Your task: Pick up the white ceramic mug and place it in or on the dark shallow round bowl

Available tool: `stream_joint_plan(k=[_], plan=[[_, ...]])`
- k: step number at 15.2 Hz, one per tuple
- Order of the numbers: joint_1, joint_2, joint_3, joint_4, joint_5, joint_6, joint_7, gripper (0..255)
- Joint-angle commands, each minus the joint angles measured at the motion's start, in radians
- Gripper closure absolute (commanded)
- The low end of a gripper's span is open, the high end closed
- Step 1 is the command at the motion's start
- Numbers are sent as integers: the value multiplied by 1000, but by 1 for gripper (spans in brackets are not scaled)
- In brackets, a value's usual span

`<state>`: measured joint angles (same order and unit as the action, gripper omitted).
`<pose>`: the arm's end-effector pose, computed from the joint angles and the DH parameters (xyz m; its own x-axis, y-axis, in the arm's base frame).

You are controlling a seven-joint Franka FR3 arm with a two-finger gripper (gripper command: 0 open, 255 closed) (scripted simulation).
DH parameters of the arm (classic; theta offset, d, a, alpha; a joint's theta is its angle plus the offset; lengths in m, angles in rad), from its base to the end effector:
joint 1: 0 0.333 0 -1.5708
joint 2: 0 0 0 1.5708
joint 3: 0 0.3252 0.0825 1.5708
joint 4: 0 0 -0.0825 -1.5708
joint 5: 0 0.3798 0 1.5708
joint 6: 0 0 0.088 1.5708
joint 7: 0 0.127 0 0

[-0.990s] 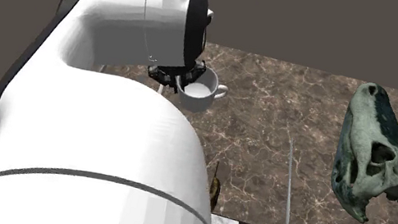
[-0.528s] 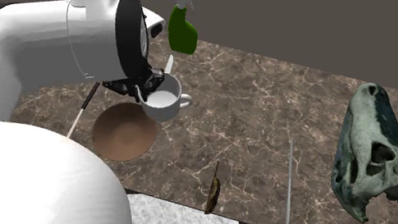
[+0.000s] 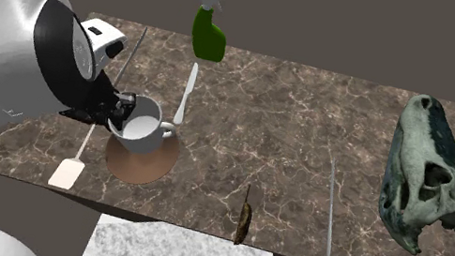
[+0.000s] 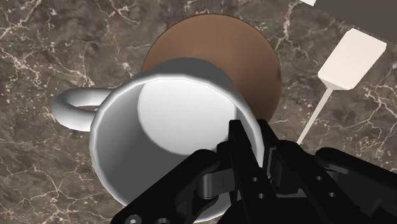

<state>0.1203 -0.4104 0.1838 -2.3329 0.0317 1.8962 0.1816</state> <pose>0.3953 0.1317 0.4783 0.9952 0.0950 -0.0235 0.0960 -0.9942 0.0483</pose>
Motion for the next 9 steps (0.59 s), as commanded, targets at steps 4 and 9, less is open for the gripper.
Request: stream_joint_plan(k=[4,9], plan=[[6,14,13,-49,5,63,17,255],[6,36,18,-99,4,135,21,255]])
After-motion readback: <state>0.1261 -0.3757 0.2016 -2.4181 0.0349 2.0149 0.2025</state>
